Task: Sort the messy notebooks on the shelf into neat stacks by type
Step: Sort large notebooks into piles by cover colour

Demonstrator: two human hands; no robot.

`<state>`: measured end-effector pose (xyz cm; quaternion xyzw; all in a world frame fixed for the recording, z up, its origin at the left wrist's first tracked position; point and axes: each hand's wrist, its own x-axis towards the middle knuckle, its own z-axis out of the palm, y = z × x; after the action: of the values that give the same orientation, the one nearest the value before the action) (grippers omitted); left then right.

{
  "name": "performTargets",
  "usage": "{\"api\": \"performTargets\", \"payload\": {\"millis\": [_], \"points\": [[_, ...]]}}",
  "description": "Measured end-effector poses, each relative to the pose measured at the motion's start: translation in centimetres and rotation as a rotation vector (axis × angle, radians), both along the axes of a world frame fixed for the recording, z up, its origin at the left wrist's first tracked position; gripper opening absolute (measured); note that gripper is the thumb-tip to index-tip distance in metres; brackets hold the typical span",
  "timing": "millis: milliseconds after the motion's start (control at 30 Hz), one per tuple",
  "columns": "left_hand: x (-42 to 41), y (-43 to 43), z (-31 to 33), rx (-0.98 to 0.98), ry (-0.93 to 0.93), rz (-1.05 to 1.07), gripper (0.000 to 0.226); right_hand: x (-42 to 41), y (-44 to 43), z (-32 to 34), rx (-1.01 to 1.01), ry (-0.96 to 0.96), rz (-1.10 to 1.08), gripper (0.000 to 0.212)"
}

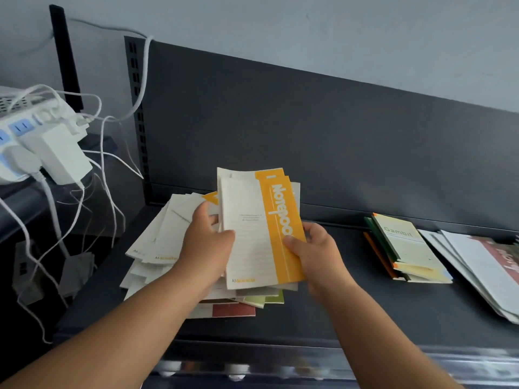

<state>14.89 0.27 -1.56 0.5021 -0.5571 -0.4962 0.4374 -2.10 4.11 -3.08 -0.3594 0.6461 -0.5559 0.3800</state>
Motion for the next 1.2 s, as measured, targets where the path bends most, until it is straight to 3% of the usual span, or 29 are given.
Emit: {"api": "performTargets", "payload": {"millis": [67, 167, 333, 533, 700, 1200], "points": [[-0.3, 0.1, 0.6, 0.16, 0.181, -0.022, 0.053, -0.7, 0.7, 0.4, -0.039, -0.032, -0.035, 0.015], [-1.4, 0.8, 1.1, 0.359, 0.323, -0.102, 0.022, -2.1, 1.9, 0.9, -0.076, -0.053, -0.08, 0.011], [-5.0, 3.1, 1.1, 0.505, 0.367, -0.291, 0.035, -5.2, 4.9, 1.1, -0.09, -0.03, -0.179, 0.013], [-11.0, 6.2, 1.1, 0.5, 0.311, -0.449, 0.028, -11.2, 10.2, 0.7, -0.058, -0.023, -0.301, 0.01], [-17.7, 10.7, 1.1, 0.503, 0.307, -0.487, 0.024, -17.3, 16.3, 0.5, -0.026, -0.034, -0.376, 0.017], [-37.0, 24.2, 0.6, 0.51, 0.347, -0.551, 0.021, -36.0, 33.2, 0.8, -0.031, -0.016, -0.569, 0.012]]}}
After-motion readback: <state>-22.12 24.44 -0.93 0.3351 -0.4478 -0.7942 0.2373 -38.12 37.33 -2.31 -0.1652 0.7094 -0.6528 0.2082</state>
